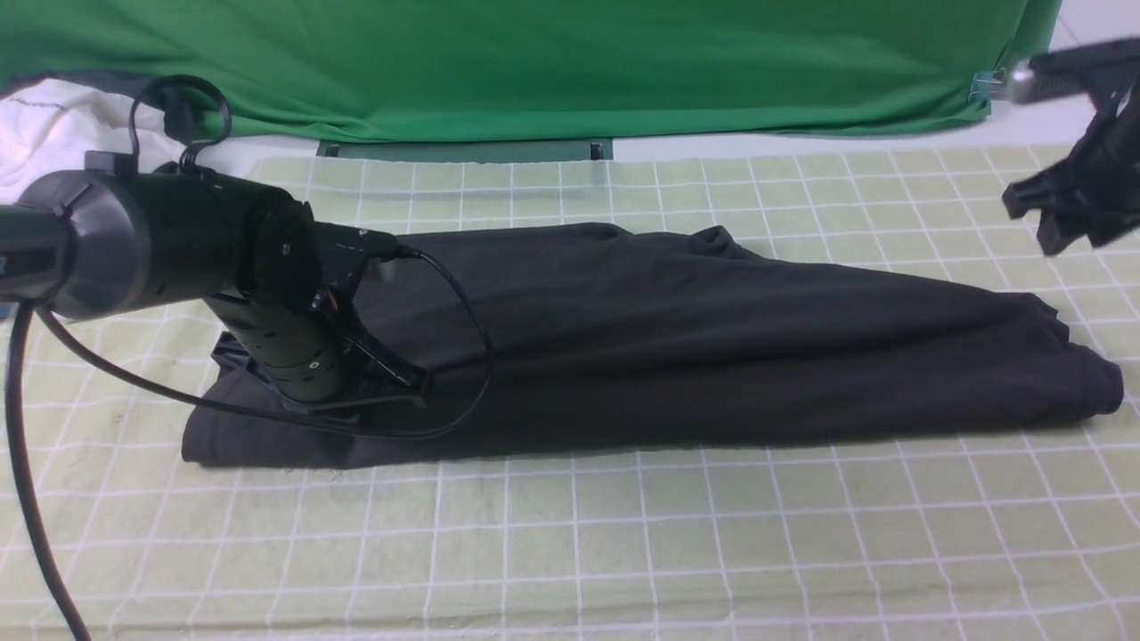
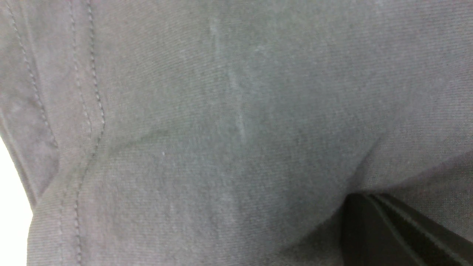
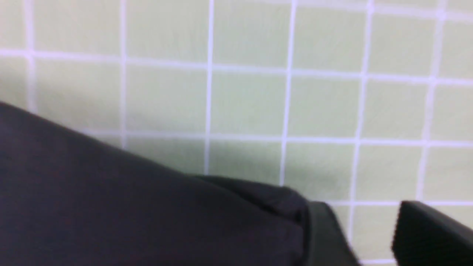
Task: Fold a long-sleeved shirt over a green coffee tablecloth.
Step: 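Pull the folded dark garment lengthwise by its ends to straighten it flat on the table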
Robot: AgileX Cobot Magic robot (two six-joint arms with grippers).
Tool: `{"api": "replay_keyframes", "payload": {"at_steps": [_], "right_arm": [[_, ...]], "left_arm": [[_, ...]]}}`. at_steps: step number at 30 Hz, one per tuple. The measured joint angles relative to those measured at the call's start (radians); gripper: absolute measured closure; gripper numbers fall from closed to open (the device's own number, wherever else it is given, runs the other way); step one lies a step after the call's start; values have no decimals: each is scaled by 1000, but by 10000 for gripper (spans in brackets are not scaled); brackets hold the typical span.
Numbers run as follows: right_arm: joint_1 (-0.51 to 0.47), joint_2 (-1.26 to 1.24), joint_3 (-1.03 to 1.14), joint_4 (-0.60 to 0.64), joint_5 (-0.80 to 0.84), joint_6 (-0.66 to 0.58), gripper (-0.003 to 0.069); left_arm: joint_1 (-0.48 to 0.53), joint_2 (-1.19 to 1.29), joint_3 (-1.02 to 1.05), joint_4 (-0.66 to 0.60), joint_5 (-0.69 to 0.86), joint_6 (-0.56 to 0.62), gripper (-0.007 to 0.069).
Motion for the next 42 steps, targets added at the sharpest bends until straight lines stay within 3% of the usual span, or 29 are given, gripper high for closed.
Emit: {"api": "replay_keyframes", "payload": {"at_steps": [3,5,8,12,16,22,28,34,38,42], "right_arm": [[22,-29,-4,4,-11,-20,501],[51,-38,-5,53,-12,-71,612],[79,-36,-5,170,-27,-151,652],[114,-36,-5,366,-76,-278,661],[133,-36,-5,474,-106,-338,660],[137,-36,-5,492,-65,-362,656],[137,-36,-5,494,-30,-362,644],[137,-36,-5,496,-1,-362,628],[137,-36,-5,496,7,-362,622],[137,-36,-5,496,11,-362,617]], "left_arm": [[0,0,0,-2,0,-5,615],[0,-7,0,-6,0,-26,615],[0,-29,3,-7,2,-34,614],[1,-100,6,-6,-8,-69,614],[26,-140,-33,8,27,-133,614],[174,-129,-200,4,80,-185,613],[252,-37,-359,-16,74,-179,595],[258,119,-473,-3,2,-133,454],[258,234,-514,-10,-81,-130,293],[258,309,-519,-19,-124,-126,178]]}}
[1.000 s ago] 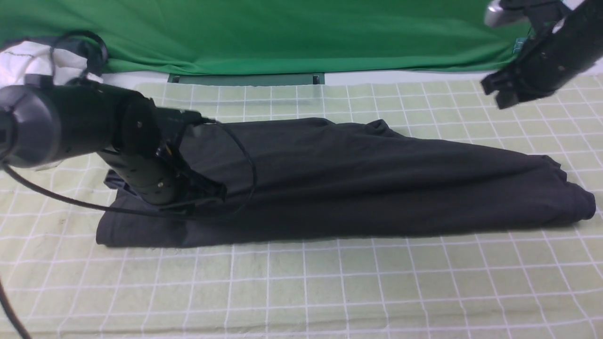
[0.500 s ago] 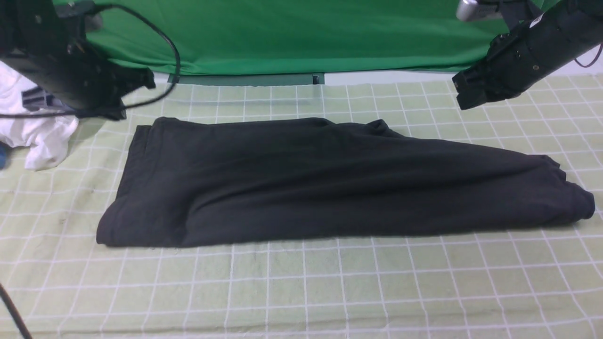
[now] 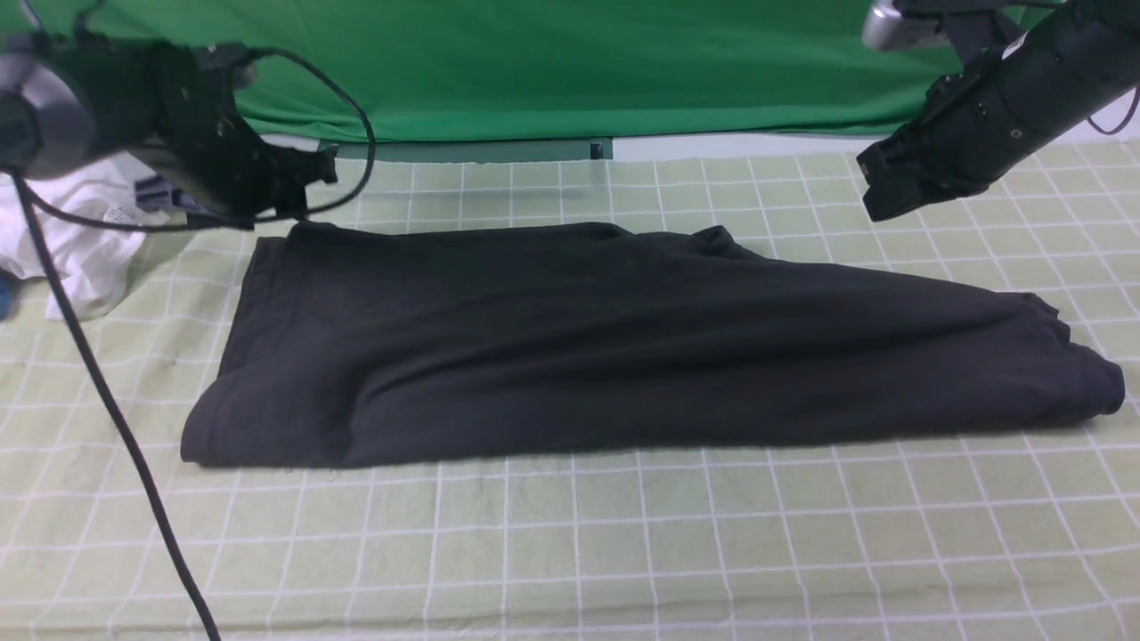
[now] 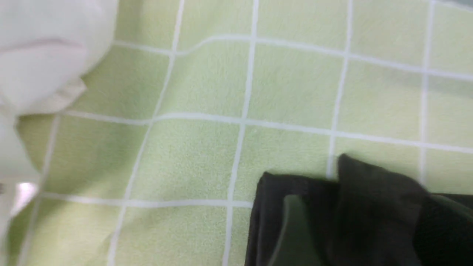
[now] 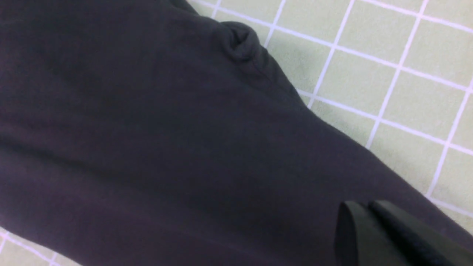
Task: Fold a long-sleeved shirt over a green coffee tablecloth.
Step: 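Pull the folded dark garment lengthwise by its ends to straighten it flat on the table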
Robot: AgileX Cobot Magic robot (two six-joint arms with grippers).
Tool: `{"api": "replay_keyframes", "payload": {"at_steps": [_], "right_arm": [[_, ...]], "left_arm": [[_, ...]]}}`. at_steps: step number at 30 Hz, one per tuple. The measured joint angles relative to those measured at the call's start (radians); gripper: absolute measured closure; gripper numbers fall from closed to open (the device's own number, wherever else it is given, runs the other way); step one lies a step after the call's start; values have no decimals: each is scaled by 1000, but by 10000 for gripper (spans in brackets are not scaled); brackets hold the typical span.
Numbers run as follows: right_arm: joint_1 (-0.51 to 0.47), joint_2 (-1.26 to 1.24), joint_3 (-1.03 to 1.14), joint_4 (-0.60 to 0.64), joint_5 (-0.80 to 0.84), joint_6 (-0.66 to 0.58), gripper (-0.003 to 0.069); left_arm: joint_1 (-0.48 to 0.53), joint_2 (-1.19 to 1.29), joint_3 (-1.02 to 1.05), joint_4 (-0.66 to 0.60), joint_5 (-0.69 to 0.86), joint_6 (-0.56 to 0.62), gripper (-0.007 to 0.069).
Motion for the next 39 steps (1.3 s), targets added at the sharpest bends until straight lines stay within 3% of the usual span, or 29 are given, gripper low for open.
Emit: {"api": "replay_keyframes", "payload": {"at_steps": [4,8,11,17,20,39], "right_arm": [[0,0,0,0,1,0,610],[0,0,0,0,1,0,603],[0,0,0,0,0,0,598],[0,0,0,0,-2,1,589],[0,0,0,0,-2,3,587],[0,0,0,3,1,5,552]], "left_arm": [[0,36,0,-22,-13,27,127],[0,44,0,-33,-20,60,146],[0,44,-1,-36,-28,84,229],[-9,44,-1,-67,-24,150,509],[-15,44,-1,-73,-14,180,594],[3,-58,-2,197,-16,70,610]]}}
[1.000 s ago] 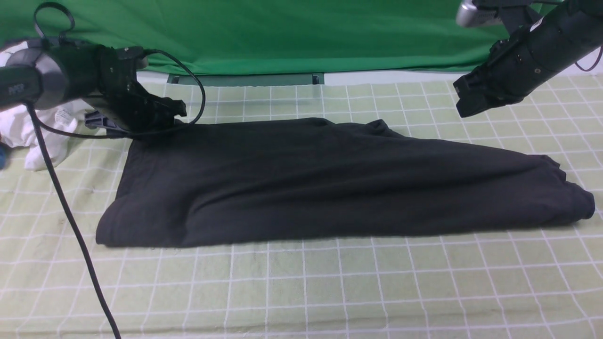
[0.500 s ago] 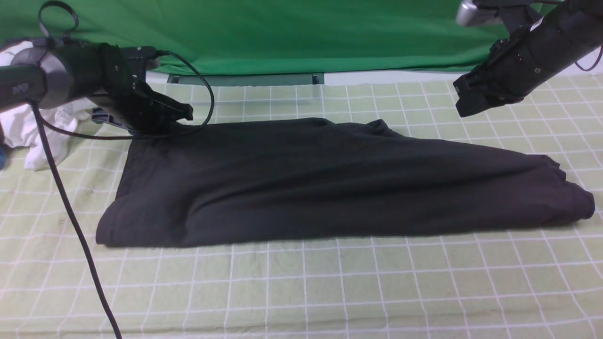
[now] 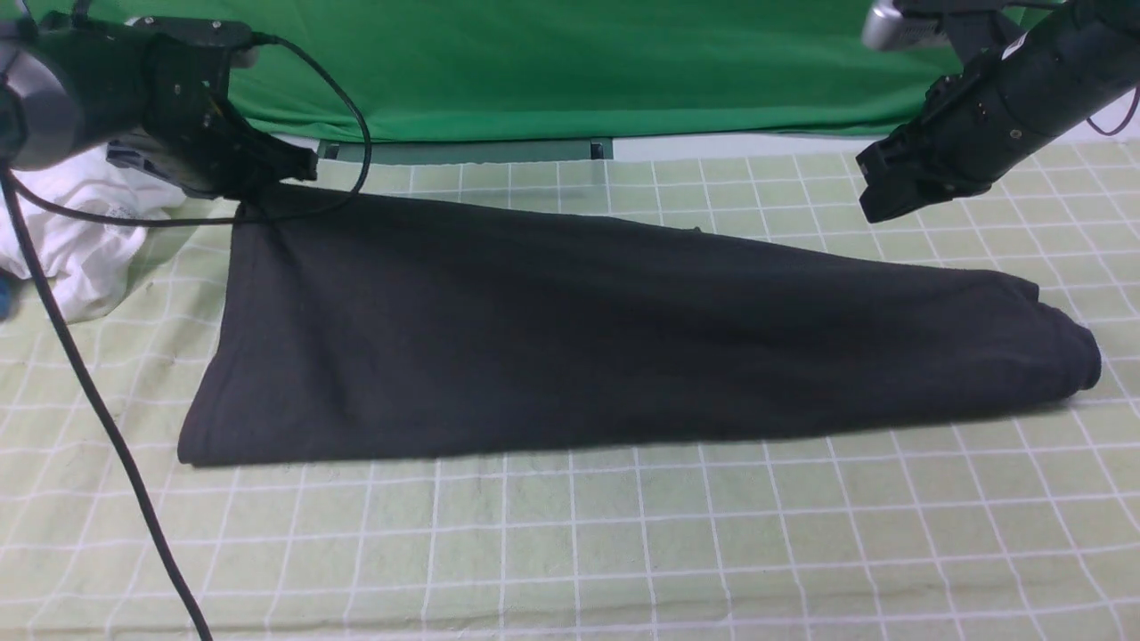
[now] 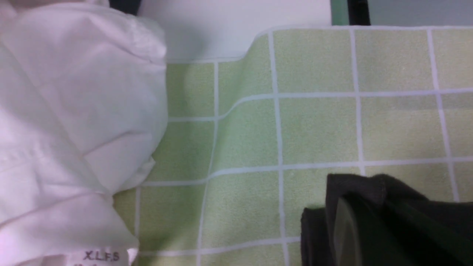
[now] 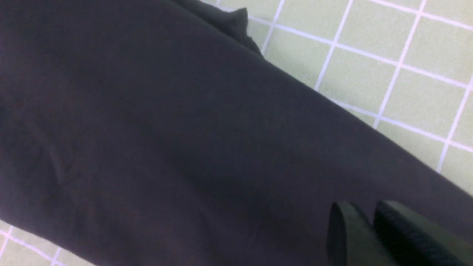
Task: Fold a long-sleeved shirt over a green coffee tablecloth.
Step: 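Pull the folded dark garment lengthwise by its ends to straighten it flat on the table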
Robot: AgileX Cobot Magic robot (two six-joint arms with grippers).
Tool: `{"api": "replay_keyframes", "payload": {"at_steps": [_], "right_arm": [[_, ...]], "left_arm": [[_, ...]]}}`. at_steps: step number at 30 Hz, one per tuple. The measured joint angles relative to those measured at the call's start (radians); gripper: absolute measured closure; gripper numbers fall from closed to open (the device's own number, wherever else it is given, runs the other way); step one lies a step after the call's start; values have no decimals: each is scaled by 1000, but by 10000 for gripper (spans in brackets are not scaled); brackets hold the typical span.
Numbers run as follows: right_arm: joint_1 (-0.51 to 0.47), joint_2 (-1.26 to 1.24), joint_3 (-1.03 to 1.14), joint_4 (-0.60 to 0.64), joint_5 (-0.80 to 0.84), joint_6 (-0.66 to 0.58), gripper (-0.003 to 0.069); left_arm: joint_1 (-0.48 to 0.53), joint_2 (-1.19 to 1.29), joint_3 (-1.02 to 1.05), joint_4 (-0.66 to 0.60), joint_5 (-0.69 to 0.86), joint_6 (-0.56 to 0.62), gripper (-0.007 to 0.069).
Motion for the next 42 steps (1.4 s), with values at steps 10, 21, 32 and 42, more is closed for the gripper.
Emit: {"api": "replay_keyframes", "payload": {"at_steps": [10,21,32,42], "right_arm": [[0,-6,0,-49,32,77,402],[-13,-118,0,-498,195,354,130],[-158,-75,0,-391,206,395,121],[-161,146,0,-367,161,393,54]], "left_arm": [[0,28,0,-6,-18,-1,509],[4,-83,0,-18,121,-2,204],[4,-356,143,-315,342,179,608],[-153,-755,672,-489,202,276,622]]}}
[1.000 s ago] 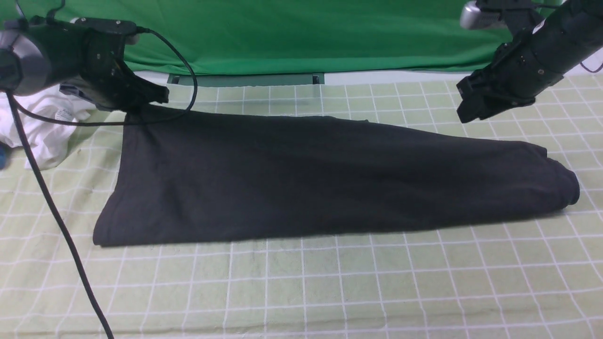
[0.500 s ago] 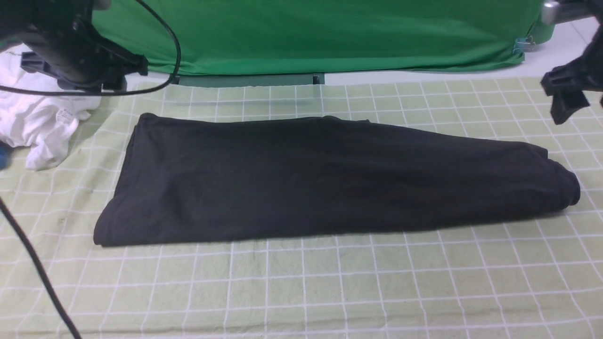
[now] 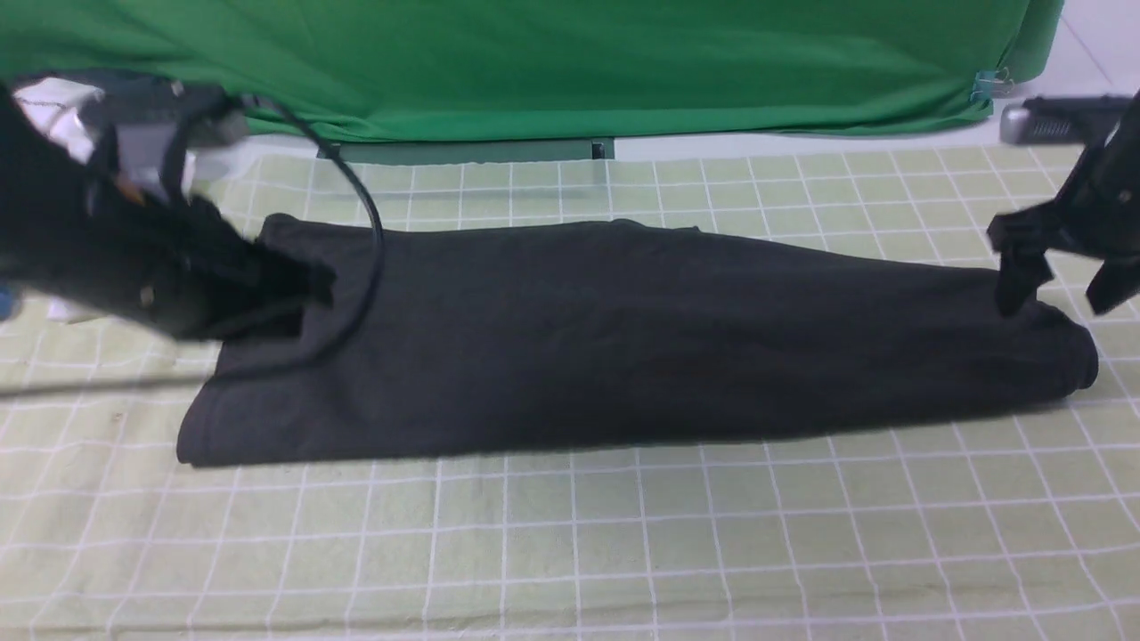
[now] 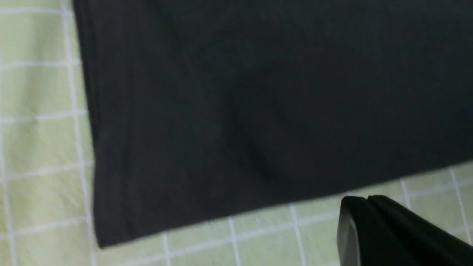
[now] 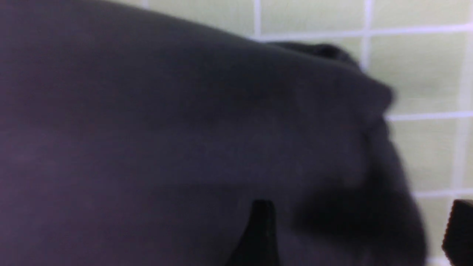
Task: Fold a long-sleeved shirt over a green coffee tablecloth.
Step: 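Pull the folded dark garment lengthwise by its ends to straighten it flat on the table, then fold the right end of the dark garment over onto its left end with the right gripper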
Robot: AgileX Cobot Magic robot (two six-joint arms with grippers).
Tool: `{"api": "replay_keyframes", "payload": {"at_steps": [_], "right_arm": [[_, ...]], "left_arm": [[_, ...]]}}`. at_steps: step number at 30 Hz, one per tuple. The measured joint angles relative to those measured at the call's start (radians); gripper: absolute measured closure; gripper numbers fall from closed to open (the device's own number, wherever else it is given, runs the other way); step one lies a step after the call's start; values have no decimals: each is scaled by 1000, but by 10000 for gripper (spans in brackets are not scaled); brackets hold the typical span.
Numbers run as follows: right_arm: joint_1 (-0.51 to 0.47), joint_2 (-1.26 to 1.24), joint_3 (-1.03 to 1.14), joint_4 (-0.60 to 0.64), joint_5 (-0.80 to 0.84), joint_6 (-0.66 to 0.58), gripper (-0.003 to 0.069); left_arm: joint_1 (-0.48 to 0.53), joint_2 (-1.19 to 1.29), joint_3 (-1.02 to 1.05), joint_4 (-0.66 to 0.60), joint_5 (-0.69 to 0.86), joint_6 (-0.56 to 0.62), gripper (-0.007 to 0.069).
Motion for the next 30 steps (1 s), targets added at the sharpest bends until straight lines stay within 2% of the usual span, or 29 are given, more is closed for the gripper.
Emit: {"api": "replay_keyframes", "payload": {"at_steps": [6,10,12,17,18,19,22,30], "right_arm": [[-9,88,0,6,-2,-1,69],[-10,92,-4,17,-3,-1,134],[-10,92,-4,28,-3,-2,225],[-10,94,-17,32,15,-31,585],[-11,94,-19,32,17,-31,585],[-16,94,-36,30,38,-34,621],[-36,79,-56,8,91,-34,626],[-150,-44,-68,-65,149,-4,622]], "left_arm": [[-117,-186,140,-10,49,-4,623],[-153,-282,153,-15,64,-18,623],[-156,-318,153,-14,70,-20,623],[-156,-391,154,-10,74,-34,623],[-156,-394,154,-10,75,-34,623],[-156,-411,154,-9,76,-34,623],[-157,-438,154,18,90,-44,623],[-157,-473,155,253,178,-235,623]]}}
